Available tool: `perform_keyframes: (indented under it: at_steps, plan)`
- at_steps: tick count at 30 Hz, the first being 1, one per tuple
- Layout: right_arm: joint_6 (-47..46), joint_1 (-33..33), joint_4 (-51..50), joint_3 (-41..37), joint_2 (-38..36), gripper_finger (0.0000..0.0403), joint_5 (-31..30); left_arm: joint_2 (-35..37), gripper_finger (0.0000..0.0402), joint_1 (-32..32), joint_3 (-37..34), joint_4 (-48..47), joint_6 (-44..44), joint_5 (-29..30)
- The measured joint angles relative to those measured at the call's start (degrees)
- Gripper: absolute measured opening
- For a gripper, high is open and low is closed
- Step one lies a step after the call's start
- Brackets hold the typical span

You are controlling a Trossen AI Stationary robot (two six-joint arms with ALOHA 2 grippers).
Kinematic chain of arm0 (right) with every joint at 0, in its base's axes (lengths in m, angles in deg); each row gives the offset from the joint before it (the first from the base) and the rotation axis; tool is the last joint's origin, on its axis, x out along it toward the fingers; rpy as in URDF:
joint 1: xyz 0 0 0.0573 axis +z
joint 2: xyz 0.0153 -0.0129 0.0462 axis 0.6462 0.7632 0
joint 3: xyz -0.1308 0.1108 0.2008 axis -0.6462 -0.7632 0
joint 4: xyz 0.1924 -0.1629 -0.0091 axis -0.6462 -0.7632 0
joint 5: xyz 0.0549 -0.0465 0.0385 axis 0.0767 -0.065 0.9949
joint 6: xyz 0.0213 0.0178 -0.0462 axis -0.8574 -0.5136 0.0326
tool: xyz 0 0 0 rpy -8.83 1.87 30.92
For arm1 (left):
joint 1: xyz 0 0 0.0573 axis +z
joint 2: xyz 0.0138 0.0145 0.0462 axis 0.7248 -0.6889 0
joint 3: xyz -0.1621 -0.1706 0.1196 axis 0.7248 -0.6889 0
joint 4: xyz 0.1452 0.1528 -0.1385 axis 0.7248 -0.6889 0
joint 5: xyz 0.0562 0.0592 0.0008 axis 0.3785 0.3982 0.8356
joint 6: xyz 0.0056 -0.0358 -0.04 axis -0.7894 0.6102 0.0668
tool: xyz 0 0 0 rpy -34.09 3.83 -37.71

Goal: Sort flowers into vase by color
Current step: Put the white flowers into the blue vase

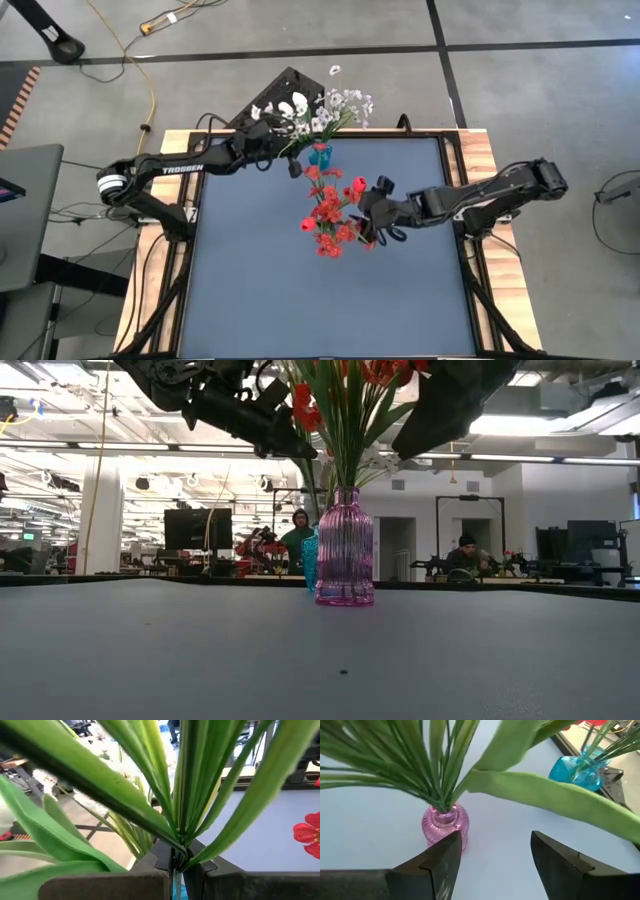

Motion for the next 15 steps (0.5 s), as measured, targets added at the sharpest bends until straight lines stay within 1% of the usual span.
perform_keyframes:
  at_steps: [5,9,15]
  plan:
    - [1.25,-0.32,-0.14,0.0,-0.18,0.0265,-0.09,0.0,0.0006,-0.03,0.0,0.33,-0.93,-0.35]
    - [2.19,-0.73,-0.01,0.0,-0.24,0.0265,0.05,-0.02,0.0006,-0.09,-0.04,3.14,-1.11,-0.11]
    - [2.16,-1.65,-0.01,0.0,-0.24,0.0265,1.59,-0.82,0.0006,-0.05,-0.04,4.71,-1.13,-0.06]
